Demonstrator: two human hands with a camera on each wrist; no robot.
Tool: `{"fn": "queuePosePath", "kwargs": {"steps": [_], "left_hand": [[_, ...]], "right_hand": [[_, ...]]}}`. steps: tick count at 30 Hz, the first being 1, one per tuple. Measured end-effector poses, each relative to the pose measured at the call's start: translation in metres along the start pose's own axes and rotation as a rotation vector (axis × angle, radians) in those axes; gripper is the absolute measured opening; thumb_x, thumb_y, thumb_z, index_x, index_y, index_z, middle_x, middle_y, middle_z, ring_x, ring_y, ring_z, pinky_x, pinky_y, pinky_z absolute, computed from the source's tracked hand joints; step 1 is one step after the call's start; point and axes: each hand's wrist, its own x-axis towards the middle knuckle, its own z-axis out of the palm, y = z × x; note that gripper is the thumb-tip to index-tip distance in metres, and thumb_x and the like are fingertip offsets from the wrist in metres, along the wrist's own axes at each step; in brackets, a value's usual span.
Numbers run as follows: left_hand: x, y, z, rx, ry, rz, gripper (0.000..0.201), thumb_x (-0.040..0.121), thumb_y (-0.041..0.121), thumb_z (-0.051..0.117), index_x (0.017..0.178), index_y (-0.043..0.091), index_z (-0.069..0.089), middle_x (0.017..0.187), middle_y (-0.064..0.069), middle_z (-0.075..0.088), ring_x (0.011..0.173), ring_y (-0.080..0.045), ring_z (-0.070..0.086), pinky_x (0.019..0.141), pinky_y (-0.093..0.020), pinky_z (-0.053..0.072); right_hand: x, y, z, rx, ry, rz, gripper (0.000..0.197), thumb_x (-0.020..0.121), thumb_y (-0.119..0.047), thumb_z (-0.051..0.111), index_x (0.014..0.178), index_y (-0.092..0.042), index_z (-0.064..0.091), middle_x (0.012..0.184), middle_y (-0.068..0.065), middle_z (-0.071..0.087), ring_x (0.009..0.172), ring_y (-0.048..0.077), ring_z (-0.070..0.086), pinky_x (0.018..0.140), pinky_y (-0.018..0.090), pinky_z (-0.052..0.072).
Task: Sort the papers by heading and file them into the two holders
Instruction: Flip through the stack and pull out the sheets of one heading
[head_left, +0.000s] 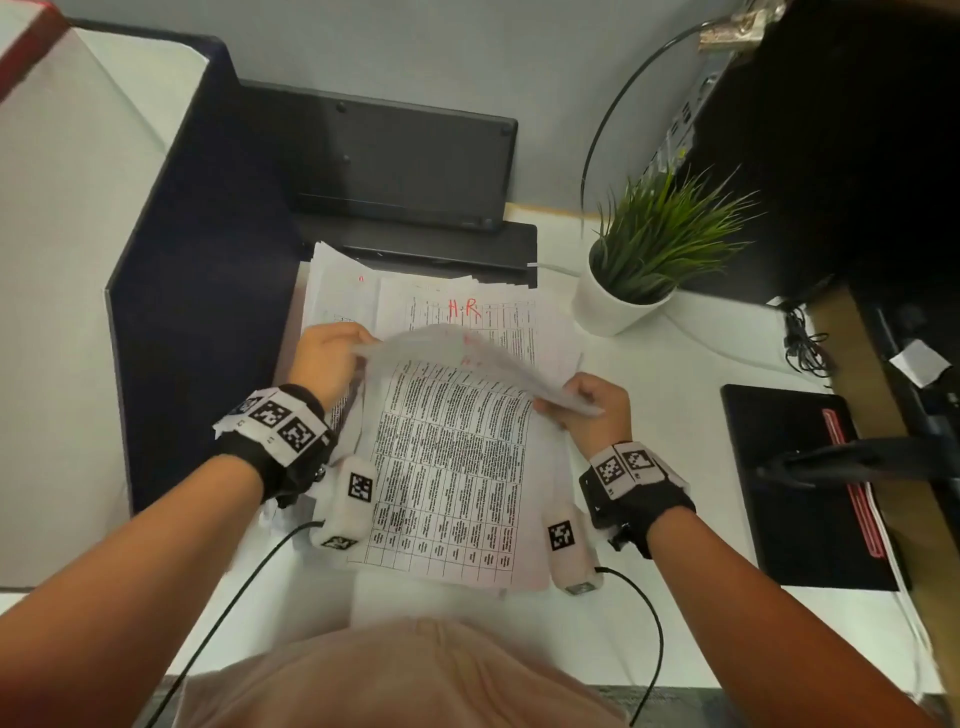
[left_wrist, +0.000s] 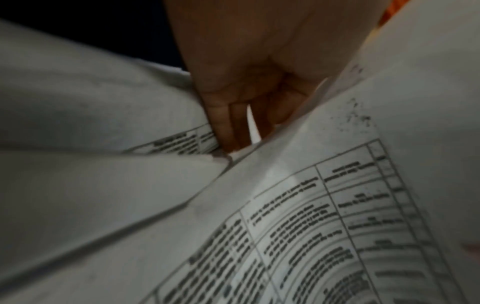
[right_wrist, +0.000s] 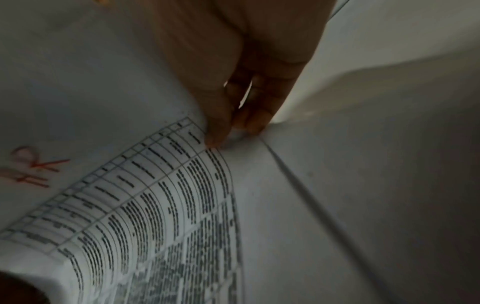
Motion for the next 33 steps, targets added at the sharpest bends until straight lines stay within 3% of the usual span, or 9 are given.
{"fn": "queuePosePath", "kwargs": {"steps": [5, 7, 10, 14, 17, 23, 27, 30, 33], "left_hand": [[0.029, 0.003, -0.003, 0.234, 0.052, -0.313, 0.026, 0.089, 0.021, 0.052, 0.091, 0.000, 0.066, 0.095, -0.011, 0.069, 0.079, -0.021, 0.064, 0.072, -0.033, 0.053], [0.029, 0.004, -0.003, 0.411, 0.028, -0.309, 0.031, 0.083, 0.034, 0.064, 0.084, 0.003, 0.070, 0.081, -0.007, 0.071, 0.073, -0.020, 0.065, 0.065, -0.029, 0.052], [0.024, 0.006, 0.004, 0.568, 0.033, -0.239, 0.035, 0.074, 0.041, 0.074, 0.068, 0.007, 0.069, 0.062, 0.000, 0.064, 0.054, -0.013, 0.058, 0.047, -0.021, 0.041], [0.022, 0.003, 0.010, 0.605, 0.050, -0.146, 0.028, 0.077, 0.031, 0.074, 0.070, 0.004, 0.069, 0.062, -0.001, 0.061, 0.053, -0.011, 0.053, 0.047, -0.020, 0.038], [0.019, 0.001, 0.009, 0.646, 0.039, -0.065, 0.028, 0.083, 0.026, 0.068, 0.075, -0.001, 0.071, 0.075, -0.011, 0.068, 0.064, -0.017, 0.057, 0.056, -0.023, 0.042], [0.010, -0.004, 0.008, 0.601, 0.066, 0.078, 0.023, 0.089, 0.018, 0.061, 0.078, 0.000, 0.068, 0.077, -0.014, 0.063, 0.073, -0.022, 0.058, 0.072, -0.030, 0.048], [-0.008, -0.008, 0.012, 0.394, 0.117, 0.263, 0.019, 0.090, 0.007, 0.056, 0.105, 0.007, 0.068, 0.097, 0.001, 0.063, 0.083, -0.014, 0.059, 0.077, -0.025, 0.049], [-0.015, -0.010, 0.013, 0.195, 0.096, 0.208, 0.022, 0.088, -0.002, 0.051, 0.085, 0.013, 0.067, 0.085, 0.002, 0.066, 0.073, -0.010, 0.059, 0.063, -0.018, 0.045], [-0.017, -0.011, 0.010, 0.075, 0.071, 0.149, 0.026, 0.079, -0.016, 0.051, 0.073, 0.006, 0.064, 0.089, -0.011, 0.069, 0.083, -0.018, 0.062, 0.068, -0.022, 0.048]], "right_hand": [[0.001, 0.013, 0.004, 0.437, 0.012, 0.238, 0.050, 0.061, 0.022, 0.039, 0.029, -0.016, 0.048, 0.060, 0.006, 0.046, 0.063, 0.021, 0.043, 0.062, 0.029, 0.038], [0.004, 0.019, 0.005, 0.438, 0.023, 0.281, 0.047, 0.060, 0.020, 0.040, 0.029, -0.015, 0.049, 0.076, 0.014, 0.045, 0.075, 0.028, 0.043, 0.070, 0.038, 0.036], [0.003, 0.017, 0.006, 0.390, 0.028, 0.251, 0.051, 0.062, 0.021, 0.043, 0.027, -0.016, 0.050, 0.069, 0.008, 0.044, 0.078, 0.027, 0.042, 0.073, 0.036, 0.035], [-0.002, 0.012, 0.004, 0.362, 0.080, 0.193, 0.041, 0.064, 0.026, 0.045, 0.040, -0.007, 0.050, 0.064, 0.004, 0.041, 0.059, 0.016, 0.049, 0.055, 0.017, 0.043], [-0.006, 0.008, 0.004, 0.354, 0.085, 0.162, 0.038, 0.065, 0.027, 0.046, 0.056, -0.010, 0.052, 0.074, 0.004, 0.046, 0.068, 0.016, 0.047, 0.057, 0.017, 0.044], [-0.002, 0.011, -0.001, 0.539, 0.014, 0.274, 0.050, 0.068, 0.020, 0.038, 0.031, -0.011, 0.052, 0.069, 0.014, 0.053, 0.060, 0.026, 0.050, 0.058, 0.026, 0.044], [0.000, 0.015, -0.002, 0.502, 0.044, 0.264, 0.047, 0.066, 0.021, 0.036, 0.033, -0.011, 0.047, 0.056, 0.013, 0.052, 0.051, 0.022, 0.048, 0.052, 0.022, 0.042], [0.001, 0.015, -0.002, 0.329, 0.081, 0.146, 0.041, 0.072, 0.024, 0.041, 0.044, -0.007, 0.043, 0.045, 0.001, 0.048, 0.047, 0.013, 0.046, 0.045, 0.017, 0.037], [-0.004, 0.014, 0.000, 0.094, 0.080, 0.038, 0.030, 0.067, 0.012, 0.072, 0.076, -0.006, 0.051, 0.069, 0.002, 0.056, 0.061, 0.009, 0.052, 0.054, 0.014, 0.046]]}}
